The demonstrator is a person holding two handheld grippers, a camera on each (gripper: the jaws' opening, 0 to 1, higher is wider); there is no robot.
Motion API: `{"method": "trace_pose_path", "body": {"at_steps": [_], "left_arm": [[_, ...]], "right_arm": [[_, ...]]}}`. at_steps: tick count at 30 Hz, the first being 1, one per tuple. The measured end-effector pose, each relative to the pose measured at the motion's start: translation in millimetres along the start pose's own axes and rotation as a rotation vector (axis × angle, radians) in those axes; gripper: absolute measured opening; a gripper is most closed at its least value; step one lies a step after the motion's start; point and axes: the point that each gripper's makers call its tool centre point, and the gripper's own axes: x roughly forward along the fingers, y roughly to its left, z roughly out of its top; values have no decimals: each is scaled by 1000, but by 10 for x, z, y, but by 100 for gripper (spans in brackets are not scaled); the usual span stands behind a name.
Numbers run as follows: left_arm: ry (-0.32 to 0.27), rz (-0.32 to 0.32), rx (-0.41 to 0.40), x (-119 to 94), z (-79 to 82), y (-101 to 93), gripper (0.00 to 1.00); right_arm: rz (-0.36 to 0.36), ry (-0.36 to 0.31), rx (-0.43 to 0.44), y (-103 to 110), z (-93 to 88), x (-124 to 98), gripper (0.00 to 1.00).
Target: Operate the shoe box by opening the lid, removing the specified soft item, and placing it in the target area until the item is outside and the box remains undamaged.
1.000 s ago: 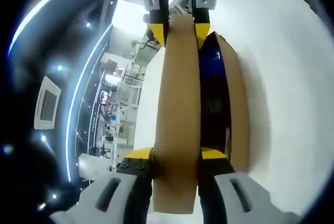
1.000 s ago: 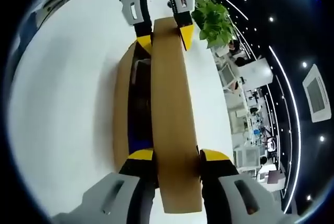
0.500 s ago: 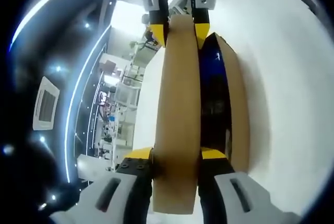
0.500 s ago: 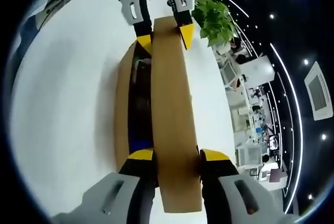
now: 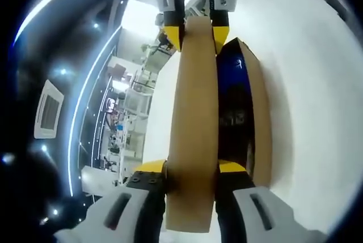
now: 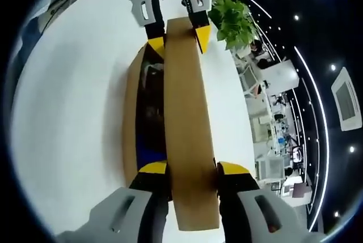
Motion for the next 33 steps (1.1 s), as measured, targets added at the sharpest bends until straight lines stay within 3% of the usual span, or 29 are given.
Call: {"method": "trace_pose_path", "body": {"at_steps": [33], "left_arm": [[5, -13, -45, 19, 30, 186, 32]], "right_arm": [[4, -3, 33, -213, 7, -40, 31]]}}
